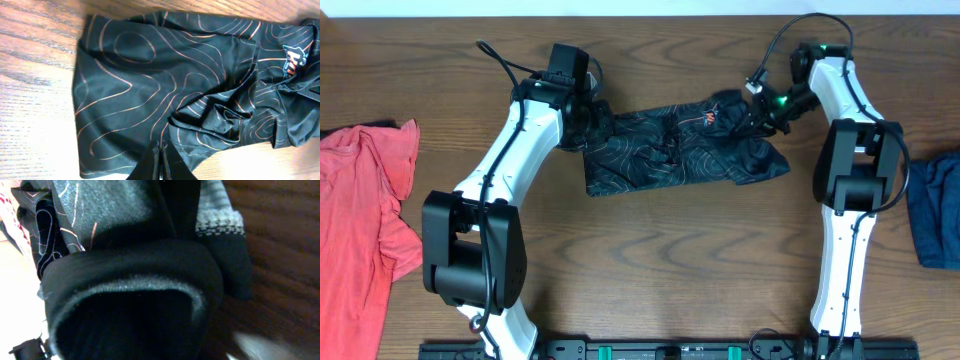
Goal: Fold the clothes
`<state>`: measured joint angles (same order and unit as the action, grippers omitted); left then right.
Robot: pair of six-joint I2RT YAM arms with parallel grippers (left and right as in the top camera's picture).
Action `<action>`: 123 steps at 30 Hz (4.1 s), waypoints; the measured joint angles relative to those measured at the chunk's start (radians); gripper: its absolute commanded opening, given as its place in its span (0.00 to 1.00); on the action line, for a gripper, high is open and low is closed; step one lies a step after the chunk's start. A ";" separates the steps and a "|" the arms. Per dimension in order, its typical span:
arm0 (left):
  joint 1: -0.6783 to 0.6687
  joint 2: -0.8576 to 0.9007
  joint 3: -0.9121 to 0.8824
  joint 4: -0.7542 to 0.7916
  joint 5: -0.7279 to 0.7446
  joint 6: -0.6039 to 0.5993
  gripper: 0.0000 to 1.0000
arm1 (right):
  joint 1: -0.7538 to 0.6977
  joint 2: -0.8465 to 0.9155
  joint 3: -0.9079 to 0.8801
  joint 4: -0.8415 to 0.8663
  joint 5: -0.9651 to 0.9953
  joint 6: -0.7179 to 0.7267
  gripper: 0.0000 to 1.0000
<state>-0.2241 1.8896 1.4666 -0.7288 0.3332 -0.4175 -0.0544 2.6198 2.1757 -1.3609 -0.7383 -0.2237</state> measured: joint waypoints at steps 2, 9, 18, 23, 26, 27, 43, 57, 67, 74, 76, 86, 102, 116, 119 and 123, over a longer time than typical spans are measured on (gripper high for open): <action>0.000 0.000 0.000 -0.002 0.000 0.000 0.06 | -0.022 0.001 0.000 -0.008 -0.003 0.000 0.01; 0.000 0.000 0.000 -0.004 0.000 0.000 0.06 | -0.156 0.002 -0.002 -0.048 0.021 0.005 0.01; 0.000 0.000 0.000 -0.003 0.000 0.000 0.06 | -0.241 0.002 0.000 -0.087 0.043 0.006 0.01; 0.000 0.000 0.000 0.000 0.000 0.000 0.06 | -0.225 0.001 0.021 -0.107 0.083 0.008 0.01; 0.000 0.000 0.000 0.000 0.000 0.000 0.06 | -0.209 -0.004 0.031 -0.111 0.114 0.013 0.01; 0.000 0.000 0.000 0.001 0.000 0.000 0.06 | -0.203 -0.009 0.032 -0.111 0.126 0.017 0.01; 0.000 0.005 0.000 0.008 -0.035 0.000 0.06 | -0.065 -0.332 0.038 -0.161 0.217 0.139 0.01; 0.000 0.060 0.000 -0.015 -0.021 0.000 0.06 | 0.193 -0.336 0.041 -0.136 0.335 0.401 0.01; 0.000 0.060 0.000 -0.042 -0.017 0.004 0.06 | 0.309 -0.306 0.041 -0.069 0.370 0.592 0.02; 0.000 0.060 0.000 -0.051 -0.017 0.008 0.06 | 0.360 -0.193 0.041 -0.021 0.372 0.697 0.02; 0.000 0.060 0.000 -0.052 -0.017 0.008 0.06 | 0.374 -0.159 0.041 0.010 0.367 0.730 0.02; 0.000 0.060 0.000 -0.052 -0.014 0.008 0.06 | 0.415 -0.139 0.041 0.154 0.317 0.881 0.10; 0.000 0.060 -0.035 -0.012 -0.014 0.012 0.06 | 0.445 -0.139 0.041 0.428 0.177 0.918 0.30; 0.101 0.060 -0.039 0.000 -0.023 0.026 0.07 | 0.436 -0.140 0.041 0.506 0.100 0.920 0.01; 0.167 0.060 -0.039 -0.036 -0.026 0.037 0.07 | 0.394 -0.140 0.042 0.378 0.117 0.898 0.01; 0.232 0.060 -0.040 -0.064 -0.027 0.060 0.06 | 0.283 -0.140 0.042 0.183 0.226 0.839 0.01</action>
<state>0.0078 1.9491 1.4269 -0.7925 0.3065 -0.3580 0.2287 2.4802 2.2173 -1.1778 -0.5125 0.6155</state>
